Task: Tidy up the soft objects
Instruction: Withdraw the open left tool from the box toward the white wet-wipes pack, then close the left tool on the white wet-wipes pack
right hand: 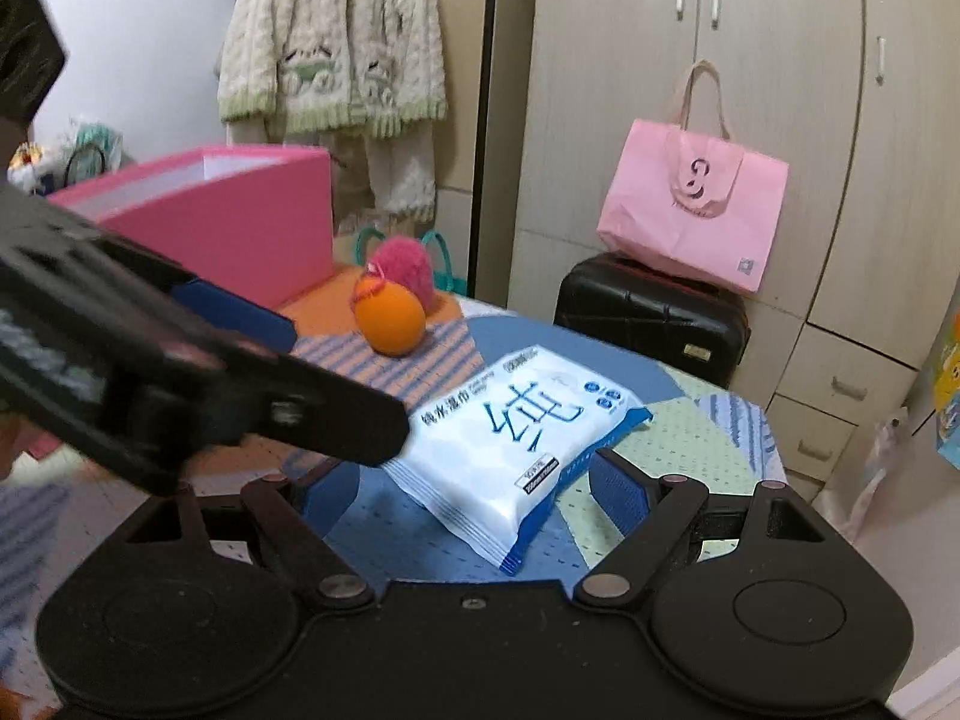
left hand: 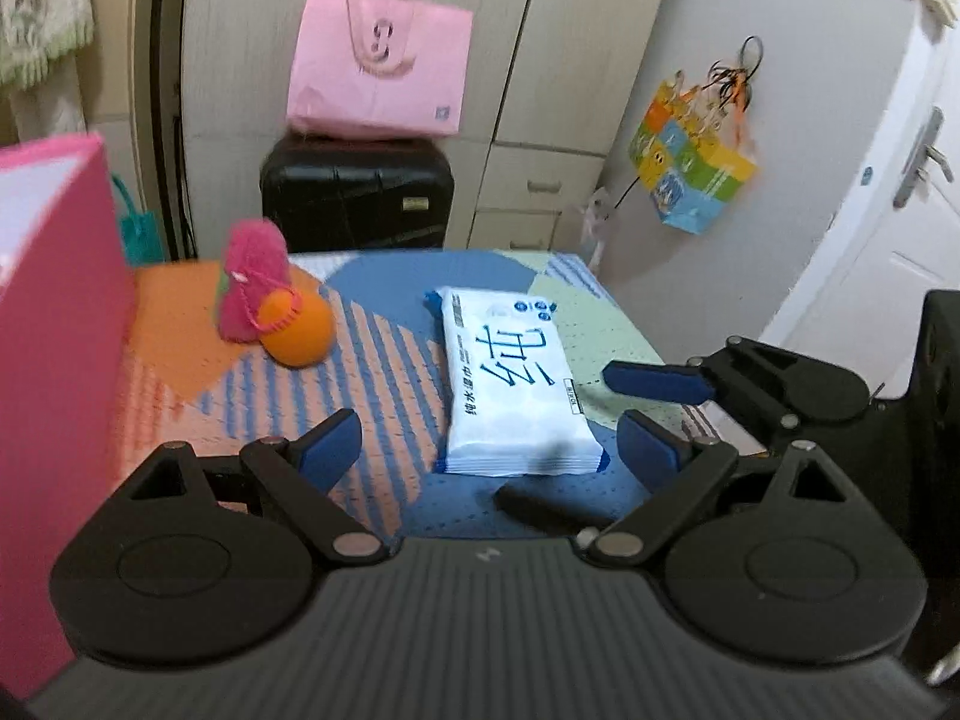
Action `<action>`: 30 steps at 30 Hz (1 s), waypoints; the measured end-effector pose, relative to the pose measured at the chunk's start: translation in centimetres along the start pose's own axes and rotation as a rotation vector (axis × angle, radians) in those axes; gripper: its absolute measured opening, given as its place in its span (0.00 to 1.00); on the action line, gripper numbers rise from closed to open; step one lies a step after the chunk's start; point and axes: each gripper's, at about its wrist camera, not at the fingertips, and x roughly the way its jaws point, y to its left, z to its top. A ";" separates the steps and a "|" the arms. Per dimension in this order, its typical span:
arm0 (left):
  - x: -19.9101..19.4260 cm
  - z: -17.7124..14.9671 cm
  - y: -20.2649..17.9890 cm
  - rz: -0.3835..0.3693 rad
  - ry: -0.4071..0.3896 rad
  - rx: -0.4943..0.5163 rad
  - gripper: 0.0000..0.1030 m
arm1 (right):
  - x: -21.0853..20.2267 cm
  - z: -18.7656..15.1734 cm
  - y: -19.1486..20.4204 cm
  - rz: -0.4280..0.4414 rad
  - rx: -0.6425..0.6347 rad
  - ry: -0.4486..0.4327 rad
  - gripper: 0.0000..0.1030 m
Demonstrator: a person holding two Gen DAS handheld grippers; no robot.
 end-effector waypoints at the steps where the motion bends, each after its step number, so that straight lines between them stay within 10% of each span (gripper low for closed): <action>1: 0.6 0.1 0.1 -0.009 0.013 -0.014 0.89 | 0.4 0.0 -0.1 0.011 -0.003 0.017 0.84; 13: 5.1 0.0 0.4 -0.008 0.055 -0.068 0.88 | 2.9 -0.6 -1.8 0.068 0.094 0.078 0.85; 18: 4.9 -0.3 -0.9 0.034 0.075 -0.022 0.65 | 2.8 -0.9 -0.7 0.092 0.031 0.057 0.85; 30: 3.5 -0.5 -1.6 0.000 0.087 0.003 0.61 | 1.1 -1.2 -0.2 0.046 0.055 -0.008 0.54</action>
